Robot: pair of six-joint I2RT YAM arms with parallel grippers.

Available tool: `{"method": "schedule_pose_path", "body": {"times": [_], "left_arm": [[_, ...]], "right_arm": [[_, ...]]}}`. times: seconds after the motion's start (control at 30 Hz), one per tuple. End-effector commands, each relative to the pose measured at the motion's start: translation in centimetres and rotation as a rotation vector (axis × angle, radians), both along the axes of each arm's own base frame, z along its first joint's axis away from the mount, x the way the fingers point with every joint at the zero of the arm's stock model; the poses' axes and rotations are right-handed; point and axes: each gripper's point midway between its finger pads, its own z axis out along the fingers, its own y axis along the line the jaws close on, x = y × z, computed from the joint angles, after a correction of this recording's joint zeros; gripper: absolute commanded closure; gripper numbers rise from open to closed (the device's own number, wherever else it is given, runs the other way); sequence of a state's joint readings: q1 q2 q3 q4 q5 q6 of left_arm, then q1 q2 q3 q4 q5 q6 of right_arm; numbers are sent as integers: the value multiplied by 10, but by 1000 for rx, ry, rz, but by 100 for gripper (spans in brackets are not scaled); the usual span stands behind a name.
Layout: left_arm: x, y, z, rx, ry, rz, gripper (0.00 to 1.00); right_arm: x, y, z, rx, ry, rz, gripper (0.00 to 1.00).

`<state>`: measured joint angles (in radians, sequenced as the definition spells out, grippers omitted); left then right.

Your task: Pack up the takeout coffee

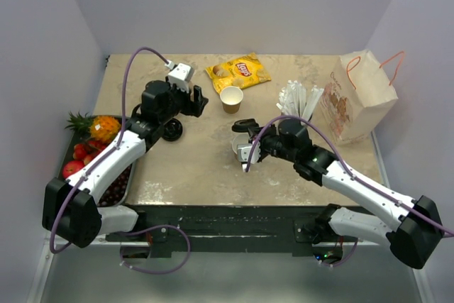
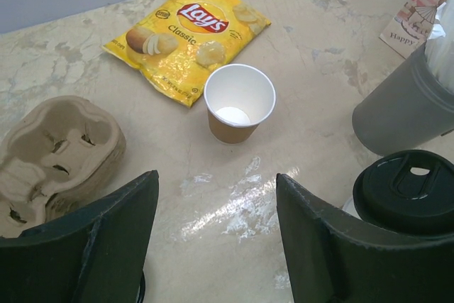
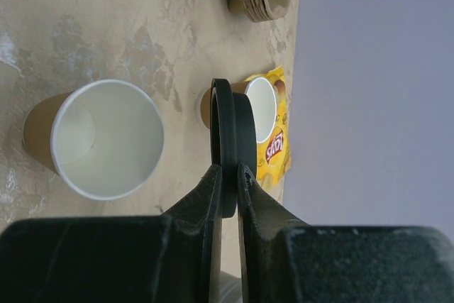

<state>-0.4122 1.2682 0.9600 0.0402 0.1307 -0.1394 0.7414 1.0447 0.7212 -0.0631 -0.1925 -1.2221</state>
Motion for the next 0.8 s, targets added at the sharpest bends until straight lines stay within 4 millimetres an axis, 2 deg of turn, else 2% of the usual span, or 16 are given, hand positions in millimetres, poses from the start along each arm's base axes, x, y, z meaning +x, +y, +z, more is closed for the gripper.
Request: {"method": "schedule_pose_path", "body": {"times": [0.0, 0.53, 0.77], "left_arm": [[6, -3, 23, -44, -68, -15, 28], [2, -3, 13, -58, -42, -17, 28], [0, -5, 10, -70, -31, -23, 28]], "right_arm": [[0, 5, 9, 10, -51, 22, 98], [-17, 10, -15, -48, -14, 52, 96], [-19, 8, -25, -74, -10, 48, 95]]}}
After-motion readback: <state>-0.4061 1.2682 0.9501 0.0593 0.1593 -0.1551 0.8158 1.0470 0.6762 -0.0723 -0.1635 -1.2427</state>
